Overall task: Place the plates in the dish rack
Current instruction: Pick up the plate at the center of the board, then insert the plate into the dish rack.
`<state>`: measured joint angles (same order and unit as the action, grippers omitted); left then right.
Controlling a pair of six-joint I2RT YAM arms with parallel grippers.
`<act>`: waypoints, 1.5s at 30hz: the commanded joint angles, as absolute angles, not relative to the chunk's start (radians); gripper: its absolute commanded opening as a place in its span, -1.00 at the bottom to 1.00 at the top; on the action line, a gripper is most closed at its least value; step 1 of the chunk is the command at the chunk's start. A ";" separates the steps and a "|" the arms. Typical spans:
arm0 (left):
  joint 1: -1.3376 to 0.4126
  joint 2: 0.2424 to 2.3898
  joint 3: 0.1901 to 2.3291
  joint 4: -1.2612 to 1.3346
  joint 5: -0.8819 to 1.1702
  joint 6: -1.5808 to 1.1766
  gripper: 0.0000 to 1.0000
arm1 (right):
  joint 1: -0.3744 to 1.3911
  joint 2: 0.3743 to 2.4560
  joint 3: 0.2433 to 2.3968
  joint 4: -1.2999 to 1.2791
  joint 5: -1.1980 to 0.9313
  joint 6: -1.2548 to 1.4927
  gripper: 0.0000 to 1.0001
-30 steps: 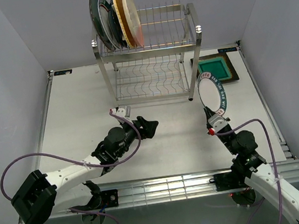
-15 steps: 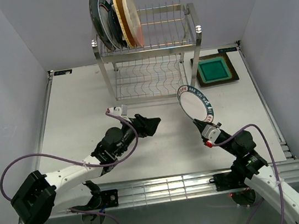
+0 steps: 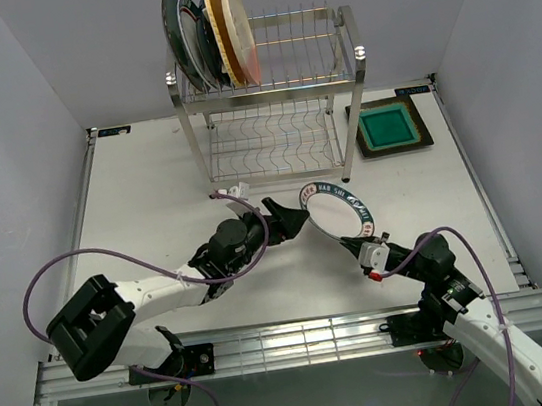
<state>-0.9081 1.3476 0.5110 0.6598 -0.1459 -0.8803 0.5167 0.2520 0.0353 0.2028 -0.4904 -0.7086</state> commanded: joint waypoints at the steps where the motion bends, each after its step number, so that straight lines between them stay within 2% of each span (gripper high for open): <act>1: -0.926 1.354 0.554 0.681 -0.192 -0.957 0.88 | 0.514 0.264 0.081 0.244 -0.554 -0.759 -0.84; 8: -0.945 1.407 0.583 0.658 -0.259 -1.066 0.88 | 0.515 0.261 0.083 0.232 -0.580 -0.772 -0.84; 15: -0.954 1.436 0.629 0.531 -0.301 -1.169 0.85 | 0.515 0.256 0.081 0.230 -0.578 -0.778 -0.85; 24: -0.973 1.465 0.667 0.463 -0.287 -1.244 0.79 | 0.515 0.255 0.077 0.233 -0.581 -0.779 -0.84; 32: -0.985 1.525 0.703 0.453 -0.268 -1.290 0.44 | 0.515 0.242 0.074 0.229 -0.581 -0.784 -0.84; 40: -0.989 1.540 0.707 0.448 -0.301 -1.299 0.20 | 0.515 0.235 0.067 0.225 -0.583 -0.790 -0.81; 45: -0.992 1.520 0.693 0.448 -0.316 -1.302 0.11 | 0.515 0.239 0.067 0.222 -0.586 -0.795 -0.81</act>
<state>-0.9859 1.5475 0.6762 0.4595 -0.2855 -1.2953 0.5167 0.2485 0.0353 0.1375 -0.5716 -0.7612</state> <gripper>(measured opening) 0.562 0.111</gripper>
